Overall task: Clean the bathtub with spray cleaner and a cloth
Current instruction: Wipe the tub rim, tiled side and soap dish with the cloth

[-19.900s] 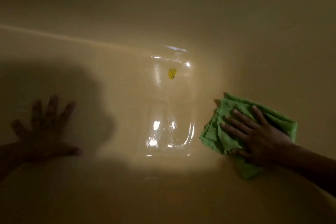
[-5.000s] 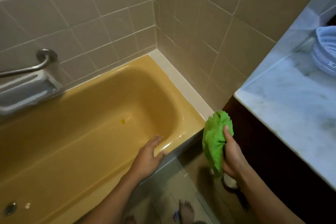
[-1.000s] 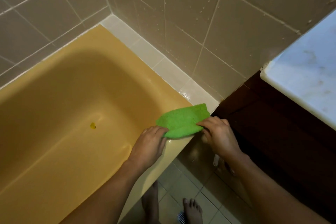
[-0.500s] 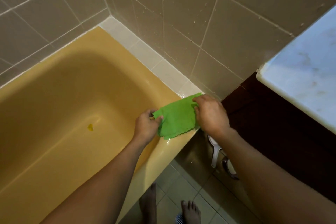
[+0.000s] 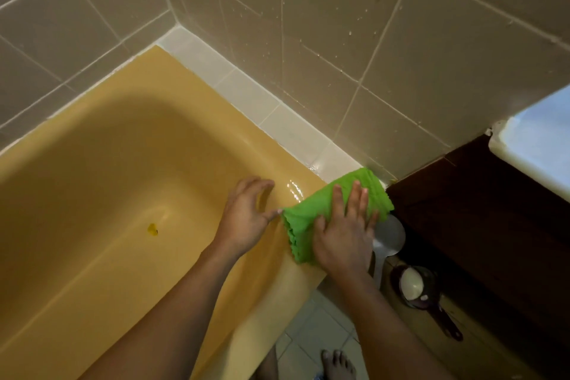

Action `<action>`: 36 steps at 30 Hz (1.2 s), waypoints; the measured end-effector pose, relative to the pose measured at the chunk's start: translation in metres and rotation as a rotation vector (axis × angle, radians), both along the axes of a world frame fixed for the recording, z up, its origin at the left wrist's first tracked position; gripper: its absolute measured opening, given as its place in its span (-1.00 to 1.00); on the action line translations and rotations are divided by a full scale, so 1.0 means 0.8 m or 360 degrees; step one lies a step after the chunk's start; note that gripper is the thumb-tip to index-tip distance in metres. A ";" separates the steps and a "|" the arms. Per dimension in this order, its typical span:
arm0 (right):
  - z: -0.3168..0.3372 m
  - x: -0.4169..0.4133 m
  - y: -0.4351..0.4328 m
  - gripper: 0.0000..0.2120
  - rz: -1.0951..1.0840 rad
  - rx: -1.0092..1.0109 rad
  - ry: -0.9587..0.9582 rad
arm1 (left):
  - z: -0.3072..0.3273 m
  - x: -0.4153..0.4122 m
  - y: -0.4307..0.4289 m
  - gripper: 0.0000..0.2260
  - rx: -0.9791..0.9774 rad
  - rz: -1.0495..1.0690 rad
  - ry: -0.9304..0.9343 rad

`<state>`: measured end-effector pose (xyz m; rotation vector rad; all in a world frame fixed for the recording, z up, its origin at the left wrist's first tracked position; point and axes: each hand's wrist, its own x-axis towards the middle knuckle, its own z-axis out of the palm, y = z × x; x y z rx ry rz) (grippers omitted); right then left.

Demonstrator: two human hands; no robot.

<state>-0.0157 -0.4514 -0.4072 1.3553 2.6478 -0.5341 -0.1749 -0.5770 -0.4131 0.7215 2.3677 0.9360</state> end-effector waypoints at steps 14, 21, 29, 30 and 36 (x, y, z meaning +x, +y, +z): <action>-0.020 -0.070 0.032 -0.22 0.0448 0.0216 -0.0057 | -0.024 -0.145 0.079 -0.33 -0.0764 -0.0622 0.0520; -0.019 -0.065 0.048 -0.20 0.0635 0.0139 0.0003 | -0.028 -0.178 0.093 -0.26 -0.0783 -0.0499 0.0506; -0.014 -0.019 0.016 -0.22 0.0074 0.0119 -0.0127 | -0.028 -0.202 0.094 -0.27 -0.0738 -0.0418 0.0479; -0.017 -0.028 0.014 -0.22 0.0046 0.0132 -0.0103 | -0.028 -0.205 0.094 -0.27 -0.0733 -0.0415 0.0484; -0.030 -0.070 0.014 -0.17 0.0012 0.0231 -0.0091 | -0.034 -0.224 0.090 -0.27 -0.0709 -0.0401 0.0561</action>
